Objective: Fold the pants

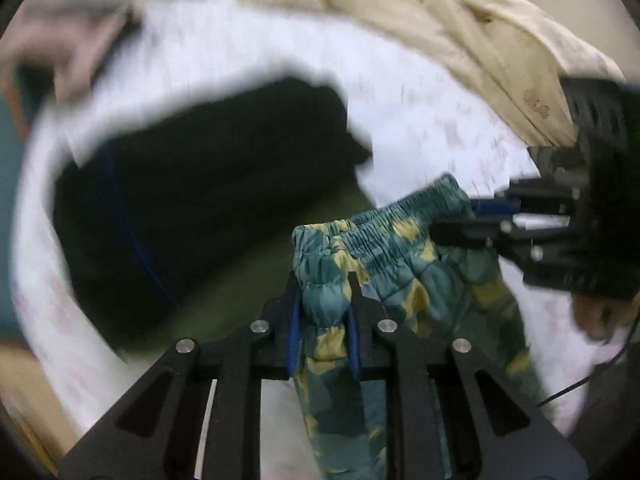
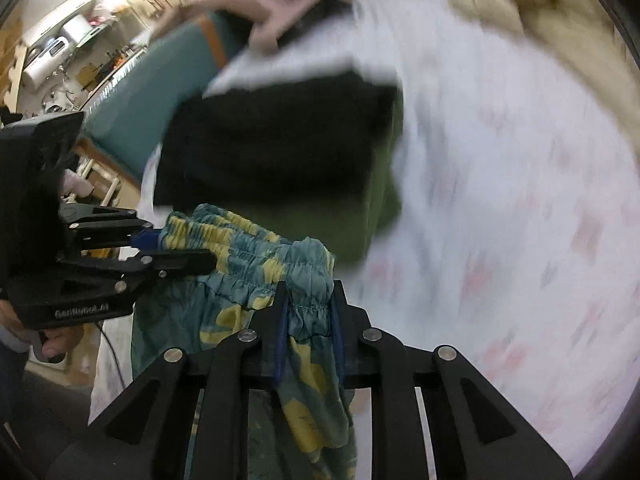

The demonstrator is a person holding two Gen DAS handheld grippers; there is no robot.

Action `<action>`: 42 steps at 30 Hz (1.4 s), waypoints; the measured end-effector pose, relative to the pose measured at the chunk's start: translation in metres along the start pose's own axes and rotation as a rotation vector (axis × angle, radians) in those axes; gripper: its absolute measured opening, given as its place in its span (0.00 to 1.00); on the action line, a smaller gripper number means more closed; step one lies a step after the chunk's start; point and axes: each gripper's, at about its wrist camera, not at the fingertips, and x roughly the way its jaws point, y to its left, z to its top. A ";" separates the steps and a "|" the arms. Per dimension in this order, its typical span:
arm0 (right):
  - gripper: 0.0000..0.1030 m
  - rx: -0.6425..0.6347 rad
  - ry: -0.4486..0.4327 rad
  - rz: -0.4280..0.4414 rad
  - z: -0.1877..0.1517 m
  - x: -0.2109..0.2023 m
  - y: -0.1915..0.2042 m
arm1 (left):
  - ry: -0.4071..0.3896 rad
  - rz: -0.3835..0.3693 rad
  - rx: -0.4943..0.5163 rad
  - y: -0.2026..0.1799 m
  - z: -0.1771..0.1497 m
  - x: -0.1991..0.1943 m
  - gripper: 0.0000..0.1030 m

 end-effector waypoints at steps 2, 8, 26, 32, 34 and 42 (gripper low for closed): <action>0.18 -0.073 -0.059 -0.040 0.016 -0.015 0.014 | -0.051 0.045 0.090 -0.006 0.008 -0.017 0.16; 0.18 -0.249 -0.075 -0.016 -0.017 -0.040 0.031 | -0.122 0.003 0.155 -0.021 -0.026 -0.043 0.16; 0.30 -0.602 0.136 -0.113 -0.266 -0.061 0.119 | 0.167 0.139 0.614 -0.175 -0.253 -0.046 0.36; 0.39 -0.528 0.135 -0.079 -0.272 -0.086 0.106 | 0.253 -0.136 0.514 -0.166 -0.260 -0.075 0.40; 0.39 -0.377 0.087 -0.098 -0.252 -0.088 0.087 | 0.208 -0.149 0.331 -0.142 -0.234 -0.079 0.44; 0.39 -0.085 0.139 -0.035 -0.219 -0.042 0.065 | 0.194 -0.085 -0.360 -0.082 -0.206 -0.014 0.43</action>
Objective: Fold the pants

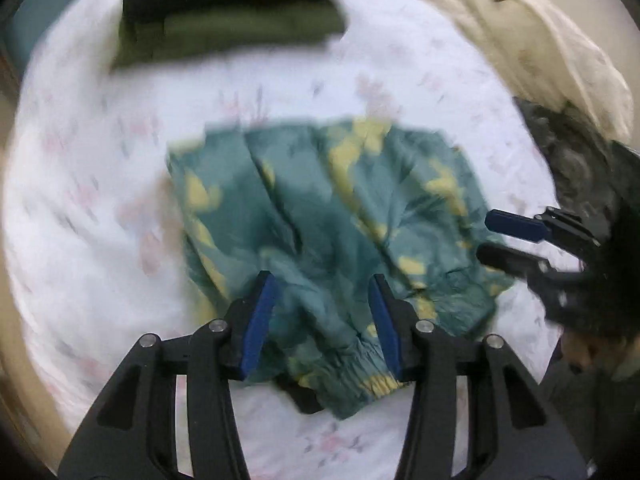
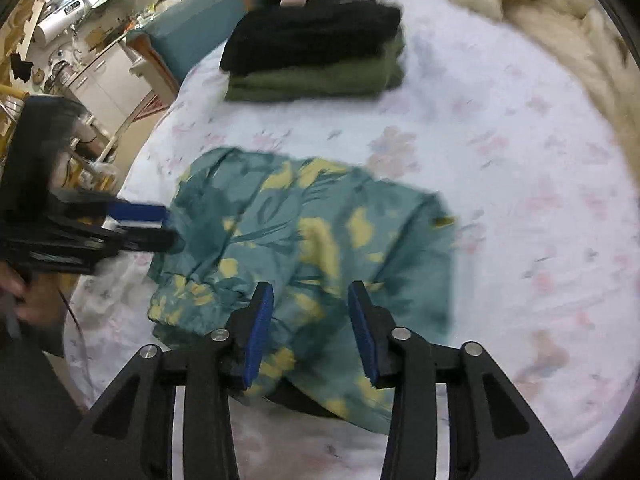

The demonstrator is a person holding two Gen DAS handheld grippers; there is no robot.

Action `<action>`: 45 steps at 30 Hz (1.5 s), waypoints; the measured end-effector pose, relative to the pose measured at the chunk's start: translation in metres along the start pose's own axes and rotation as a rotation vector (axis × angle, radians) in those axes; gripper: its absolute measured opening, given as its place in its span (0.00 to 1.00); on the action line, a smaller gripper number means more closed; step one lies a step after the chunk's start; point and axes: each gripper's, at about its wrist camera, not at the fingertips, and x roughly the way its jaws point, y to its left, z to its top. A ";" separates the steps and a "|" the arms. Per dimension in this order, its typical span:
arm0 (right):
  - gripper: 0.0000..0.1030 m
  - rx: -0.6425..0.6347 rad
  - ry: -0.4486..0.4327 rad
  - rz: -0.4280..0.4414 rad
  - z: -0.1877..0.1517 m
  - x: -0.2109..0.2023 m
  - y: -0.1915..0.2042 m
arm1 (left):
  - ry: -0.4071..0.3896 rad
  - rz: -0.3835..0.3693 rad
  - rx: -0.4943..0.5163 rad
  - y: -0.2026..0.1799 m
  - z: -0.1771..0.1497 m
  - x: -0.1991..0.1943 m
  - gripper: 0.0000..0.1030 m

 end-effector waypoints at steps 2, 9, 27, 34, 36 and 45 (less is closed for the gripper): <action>0.39 -0.081 0.119 -0.003 -0.013 0.022 0.017 | 0.059 0.077 0.004 -0.005 -0.008 0.018 0.44; 0.44 0.084 0.110 0.039 -0.008 -0.002 -0.022 | 0.044 0.088 0.049 -0.012 -0.002 0.000 0.49; 0.03 0.383 0.030 -0.039 0.029 0.035 -0.093 | -0.143 0.044 -0.248 0.077 0.050 0.015 0.03; 0.01 0.402 0.006 -0.180 0.024 0.022 -0.114 | -0.181 0.149 -0.177 0.083 0.050 -0.005 0.02; 0.01 0.435 0.028 -0.181 0.020 0.025 -0.124 | -0.181 0.154 -0.211 0.094 0.046 -0.009 0.02; 0.02 0.396 -0.110 0.037 0.032 -0.015 -0.088 | -0.256 0.117 -0.283 0.088 0.033 -0.046 0.08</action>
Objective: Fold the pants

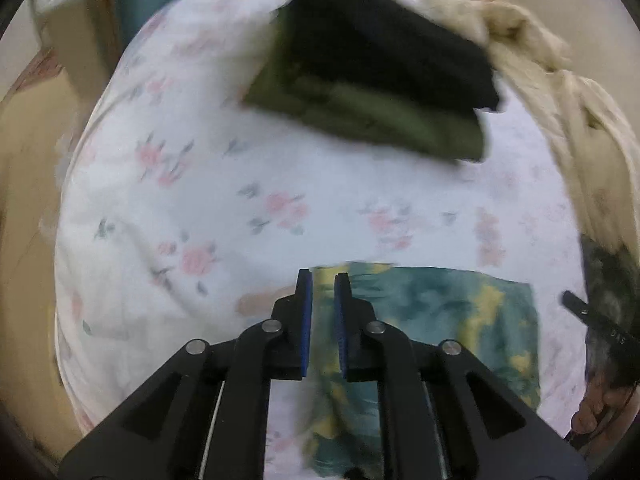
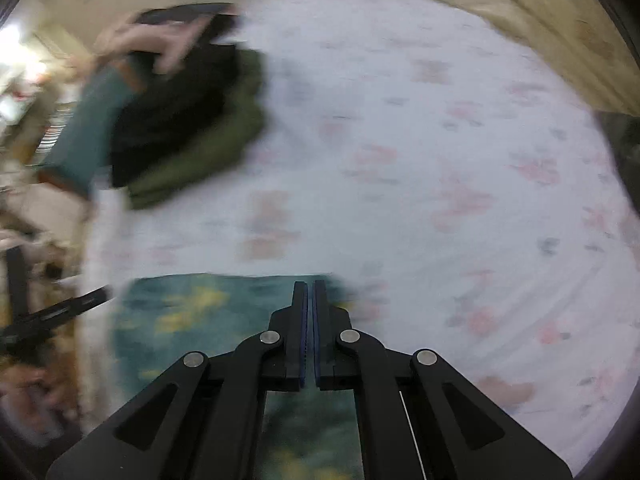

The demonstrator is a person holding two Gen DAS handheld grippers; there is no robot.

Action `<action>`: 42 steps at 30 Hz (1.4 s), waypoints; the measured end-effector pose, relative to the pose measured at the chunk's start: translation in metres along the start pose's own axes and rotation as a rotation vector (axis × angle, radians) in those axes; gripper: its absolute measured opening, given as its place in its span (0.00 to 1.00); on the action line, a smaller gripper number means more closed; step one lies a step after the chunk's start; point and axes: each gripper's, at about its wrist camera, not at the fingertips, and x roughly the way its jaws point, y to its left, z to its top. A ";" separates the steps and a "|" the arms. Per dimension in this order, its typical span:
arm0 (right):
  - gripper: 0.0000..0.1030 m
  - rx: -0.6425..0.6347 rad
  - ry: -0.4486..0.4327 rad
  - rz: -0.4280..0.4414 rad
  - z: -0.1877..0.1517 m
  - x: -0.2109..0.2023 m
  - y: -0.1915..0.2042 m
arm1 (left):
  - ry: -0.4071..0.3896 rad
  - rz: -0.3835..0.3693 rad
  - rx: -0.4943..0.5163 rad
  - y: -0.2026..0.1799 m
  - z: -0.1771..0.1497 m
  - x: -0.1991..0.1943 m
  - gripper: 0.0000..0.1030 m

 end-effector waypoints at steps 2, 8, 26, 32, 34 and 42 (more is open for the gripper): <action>0.02 -0.030 0.069 0.059 -0.008 0.011 0.013 | 0.024 -0.063 0.114 -0.025 -0.013 -0.001 0.08; 0.02 -0.136 0.251 -0.108 -0.033 0.051 0.017 | 0.245 -0.022 0.251 -0.047 -0.057 0.041 0.08; 0.76 0.043 0.044 -0.086 -0.014 -0.004 -0.019 | 0.070 0.031 -0.050 0.015 -0.008 0.009 0.83; 0.76 0.095 0.093 -0.044 -0.002 0.024 -0.045 | 0.123 0.006 -0.049 0.015 0.010 0.055 0.83; 0.74 0.103 0.095 -0.014 0.006 0.034 -0.048 | 0.145 -0.007 -0.050 0.012 0.012 0.063 0.83; 0.51 0.163 0.163 0.081 0.024 0.068 -0.059 | 0.193 -0.074 0.128 -0.022 0.013 0.081 0.82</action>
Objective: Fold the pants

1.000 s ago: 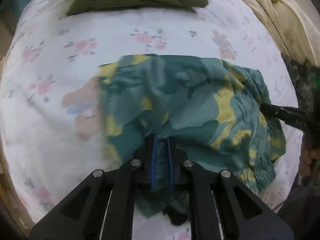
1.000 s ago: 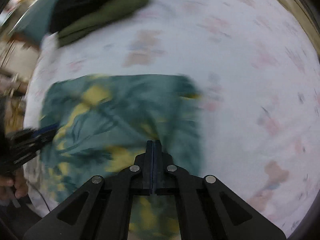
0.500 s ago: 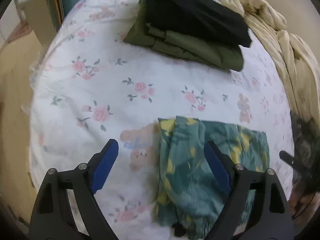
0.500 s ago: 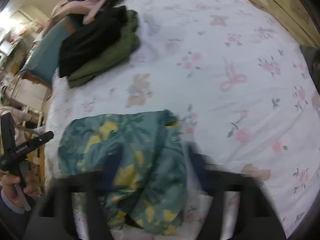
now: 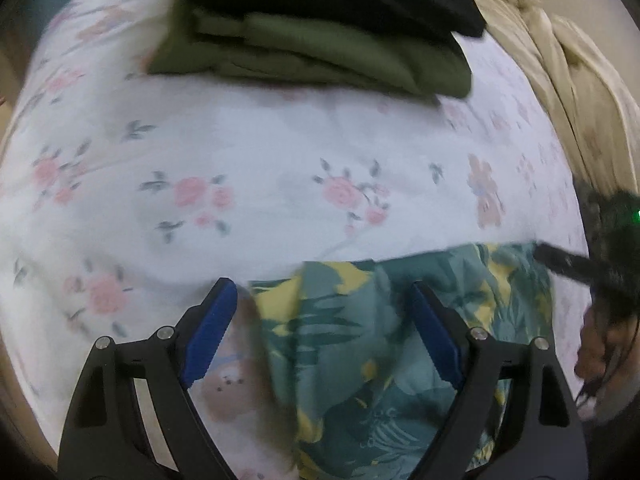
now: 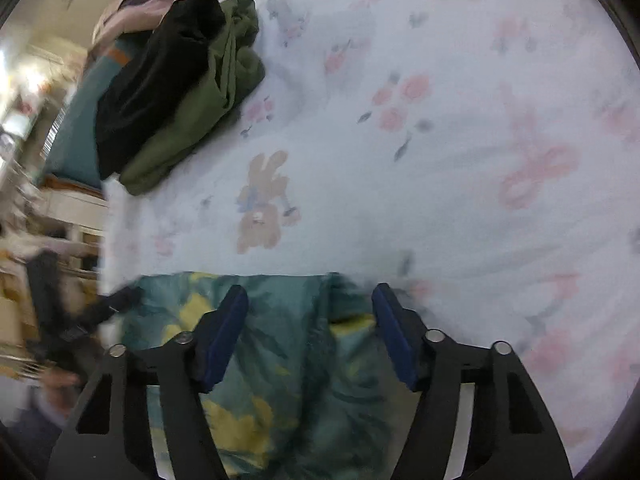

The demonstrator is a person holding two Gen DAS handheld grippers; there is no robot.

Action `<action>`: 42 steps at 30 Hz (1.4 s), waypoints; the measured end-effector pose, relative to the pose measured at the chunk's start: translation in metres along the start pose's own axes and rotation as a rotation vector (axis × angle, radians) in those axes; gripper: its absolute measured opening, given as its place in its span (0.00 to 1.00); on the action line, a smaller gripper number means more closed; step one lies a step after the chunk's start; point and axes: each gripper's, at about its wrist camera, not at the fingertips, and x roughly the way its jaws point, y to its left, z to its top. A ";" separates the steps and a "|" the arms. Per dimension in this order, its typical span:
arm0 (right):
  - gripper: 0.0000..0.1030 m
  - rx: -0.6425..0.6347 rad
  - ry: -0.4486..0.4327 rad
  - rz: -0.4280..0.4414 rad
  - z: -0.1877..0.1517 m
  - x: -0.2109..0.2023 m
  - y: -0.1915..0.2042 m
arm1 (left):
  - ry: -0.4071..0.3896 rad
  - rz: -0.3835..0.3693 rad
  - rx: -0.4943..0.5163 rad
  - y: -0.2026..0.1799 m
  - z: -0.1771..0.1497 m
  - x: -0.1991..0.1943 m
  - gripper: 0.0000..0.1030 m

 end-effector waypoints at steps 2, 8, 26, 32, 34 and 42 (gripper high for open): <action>0.43 -0.013 0.024 -0.002 0.000 0.004 -0.002 | -0.007 -0.022 0.011 -0.001 0.005 0.004 0.75; 0.09 -0.101 0.037 0.009 0.001 -0.001 0.009 | 0.012 -0.061 0.109 -0.014 0.008 0.002 0.07; 0.08 -0.434 -0.375 -0.071 -0.016 -0.063 0.057 | -0.396 0.109 0.414 -0.059 -0.007 -0.075 0.08; 0.08 -0.503 -0.375 -0.090 -0.044 -0.078 0.063 | -0.433 0.135 0.527 -0.068 -0.036 -0.093 0.08; 0.08 -0.538 -0.360 -0.112 -0.057 -0.082 0.067 | -0.449 0.141 0.557 -0.069 -0.046 -0.098 0.08; 0.07 -0.602 -0.260 -0.207 -0.109 -0.089 0.059 | -0.461 0.156 0.819 -0.086 -0.121 -0.109 0.08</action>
